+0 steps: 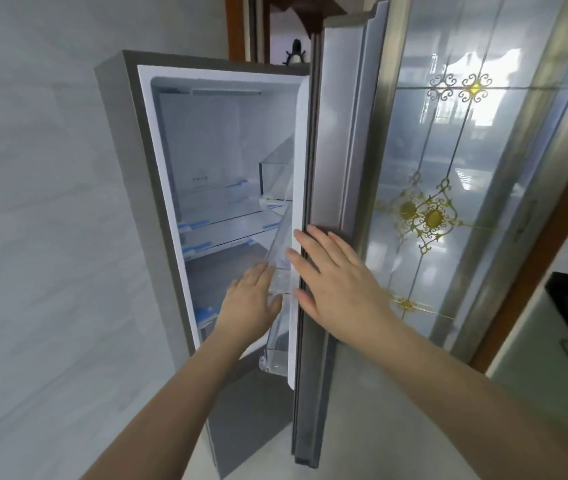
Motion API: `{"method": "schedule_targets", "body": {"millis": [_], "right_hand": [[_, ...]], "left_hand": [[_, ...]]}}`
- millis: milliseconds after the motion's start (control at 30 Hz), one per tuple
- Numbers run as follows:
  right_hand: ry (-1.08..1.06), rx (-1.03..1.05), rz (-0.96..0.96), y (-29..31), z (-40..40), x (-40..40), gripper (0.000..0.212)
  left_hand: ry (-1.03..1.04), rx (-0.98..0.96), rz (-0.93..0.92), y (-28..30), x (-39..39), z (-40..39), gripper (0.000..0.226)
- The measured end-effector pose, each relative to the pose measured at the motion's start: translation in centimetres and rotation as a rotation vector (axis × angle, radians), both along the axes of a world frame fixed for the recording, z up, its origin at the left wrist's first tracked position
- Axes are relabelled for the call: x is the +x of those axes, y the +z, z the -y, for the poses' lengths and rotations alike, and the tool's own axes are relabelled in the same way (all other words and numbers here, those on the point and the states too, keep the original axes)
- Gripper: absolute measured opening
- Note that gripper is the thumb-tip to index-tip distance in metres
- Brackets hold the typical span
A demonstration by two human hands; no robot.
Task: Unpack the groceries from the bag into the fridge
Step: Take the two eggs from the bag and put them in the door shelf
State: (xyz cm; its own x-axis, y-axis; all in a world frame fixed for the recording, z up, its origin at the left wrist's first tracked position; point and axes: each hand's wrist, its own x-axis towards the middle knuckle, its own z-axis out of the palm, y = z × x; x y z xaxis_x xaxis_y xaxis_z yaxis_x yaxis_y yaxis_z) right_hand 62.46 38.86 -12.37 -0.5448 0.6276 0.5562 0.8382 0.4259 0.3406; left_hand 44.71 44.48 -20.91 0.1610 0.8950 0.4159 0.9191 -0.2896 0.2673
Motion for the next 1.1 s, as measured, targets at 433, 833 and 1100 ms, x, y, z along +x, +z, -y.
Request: {"method": "schedule_targets", "body": {"millis": [433, 833, 1100], "right_hand": [[-0.050, 0.054, -0.091, -3.0, -1.1, 5.2, 0.048], [-0.210, 0.010, -0.270, -3.5, -4.3, 14.0, 0.043], [-0.265, -0.044, -0.255, -4.6, -7.1, 17.3, 0.040]], "left_hand": [[-0.396, 0.347, -0.047, 1.2, 7.3, -0.8, 0.022], [-0.465, 0.255, -0.220, 1.1, 12.6, -6.7, 0.048], [-0.322, 0.211, -0.348, 0.4, 16.0, -12.9, 0.060]]}}
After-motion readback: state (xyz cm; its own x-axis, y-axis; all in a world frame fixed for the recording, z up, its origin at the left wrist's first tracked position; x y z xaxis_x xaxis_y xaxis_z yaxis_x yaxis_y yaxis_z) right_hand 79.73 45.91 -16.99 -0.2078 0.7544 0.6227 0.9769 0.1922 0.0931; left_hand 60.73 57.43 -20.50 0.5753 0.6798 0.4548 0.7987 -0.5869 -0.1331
